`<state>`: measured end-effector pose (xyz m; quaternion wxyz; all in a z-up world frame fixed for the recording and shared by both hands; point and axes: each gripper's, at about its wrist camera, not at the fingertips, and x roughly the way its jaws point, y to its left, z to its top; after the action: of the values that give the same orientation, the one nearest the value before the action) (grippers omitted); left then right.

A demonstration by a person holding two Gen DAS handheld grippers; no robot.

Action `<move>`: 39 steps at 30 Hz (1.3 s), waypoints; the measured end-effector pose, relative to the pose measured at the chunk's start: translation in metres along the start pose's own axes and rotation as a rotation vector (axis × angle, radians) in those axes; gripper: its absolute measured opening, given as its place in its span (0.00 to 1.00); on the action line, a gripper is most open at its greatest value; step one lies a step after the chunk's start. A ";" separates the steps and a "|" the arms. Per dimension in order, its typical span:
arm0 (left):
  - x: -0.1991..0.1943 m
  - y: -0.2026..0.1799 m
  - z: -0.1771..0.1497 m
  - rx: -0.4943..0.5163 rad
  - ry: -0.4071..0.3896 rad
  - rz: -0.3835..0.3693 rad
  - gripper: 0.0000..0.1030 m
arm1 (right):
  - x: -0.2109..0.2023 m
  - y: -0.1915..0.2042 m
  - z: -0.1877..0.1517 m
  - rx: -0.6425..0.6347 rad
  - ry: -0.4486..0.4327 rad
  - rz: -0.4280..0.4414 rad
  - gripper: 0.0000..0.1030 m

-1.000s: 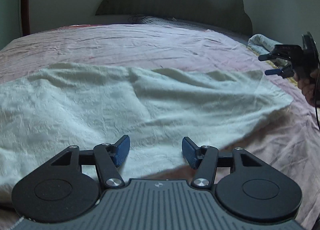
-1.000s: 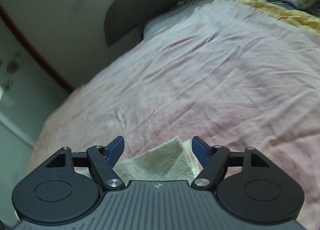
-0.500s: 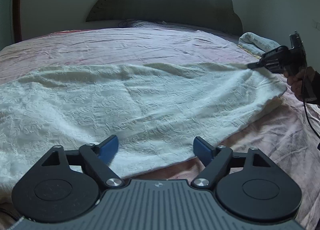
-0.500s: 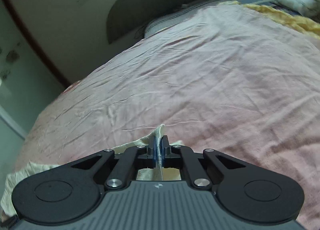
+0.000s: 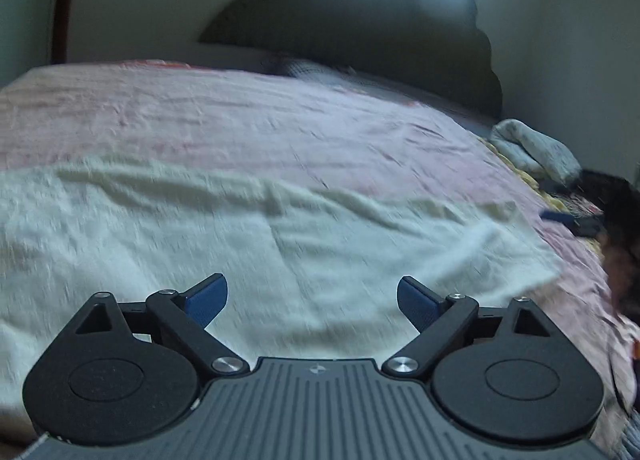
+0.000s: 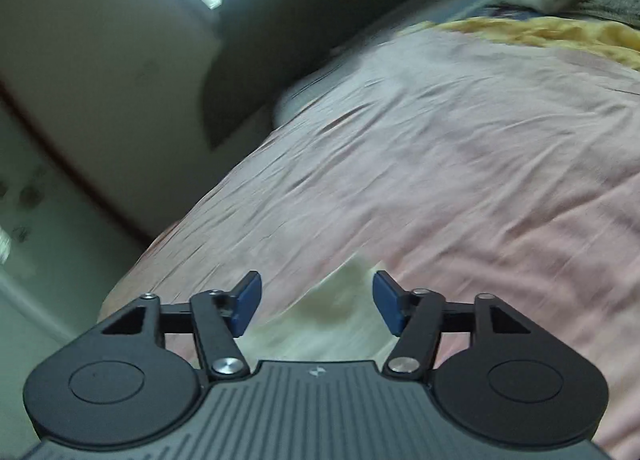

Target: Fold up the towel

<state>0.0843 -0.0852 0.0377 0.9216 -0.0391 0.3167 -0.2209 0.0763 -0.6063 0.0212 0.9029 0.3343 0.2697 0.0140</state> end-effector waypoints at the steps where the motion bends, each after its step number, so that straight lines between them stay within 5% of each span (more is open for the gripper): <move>1: 0.008 0.000 0.005 0.017 -0.010 0.028 0.91 | 0.000 0.013 -0.012 -0.038 0.034 0.017 0.60; 4: 0.040 0.000 0.011 0.086 0.002 0.095 0.91 | 0.014 0.044 -0.049 -0.164 0.132 -0.011 0.59; 6: 0.063 0.005 0.008 0.126 0.092 0.187 0.91 | 0.026 0.044 -0.067 -0.226 0.179 -0.149 0.57; 7: 0.071 0.010 0.003 0.130 0.126 0.198 0.96 | 0.027 0.036 -0.074 -0.245 0.169 -0.190 0.57; 9: 0.069 0.016 0.000 0.128 0.092 0.175 0.97 | 0.017 0.017 -0.080 -0.197 0.101 -0.121 0.56; 13: 0.069 0.018 0.004 0.123 0.113 0.156 0.99 | 0.020 0.022 -0.077 -0.205 0.110 -0.152 0.57; 16: 0.055 0.018 0.010 0.100 0.128 0.182 0.90 | 0.017 0.043 -0.076 -0.171 0.117 -0.233 0.59; 19: 0.015 0.026 0.012 0.067 0.055 0.201 0.91 | 0.002 0.077 -0.088 -0.187 0.095 -0.111 0.60; 23: -0.015 0.045 0.009 0.124 0.000 0.344 0.94 | 0.013 0.133 -0.119 -0.300 0.167 0.021 0.71; 27: -0.008 0.091 0.012 0.080 0.066 0.467 0.94 | 0.049 0.168 -0.145 -0.462 0.251 -0.025 0.71; 29: 0.003 0.117 0.005 0.015 0.142 0.451 0.99 | 0.067 0.168 -0.159 -0.530 0.321 -0.097 0.72; 32: -0.001 0.132 -0.007 0.002 0.065 0.399 0.99 | 0.064 0.162 -0.175 -0.611 0.271 -0.090 0.75; 36: -0.001 0.132 -0.004 0.004 0.074 0.404 0.99 | 0.061 0.159 -0.167 -0.536 0.272 -0.100 0.75; 39: -0.015 0.127 -0.005 -0.017 0.066 0.402 0.97 | 0.039 0.152 -0.151 -0.358 0.213 -0.090 0.75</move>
<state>0.1192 0.0358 0.0157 0.9360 0.0245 0.3498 -0.0311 0.0582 -0.3902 -0.0001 0.9140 0.1529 0.3715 0.0564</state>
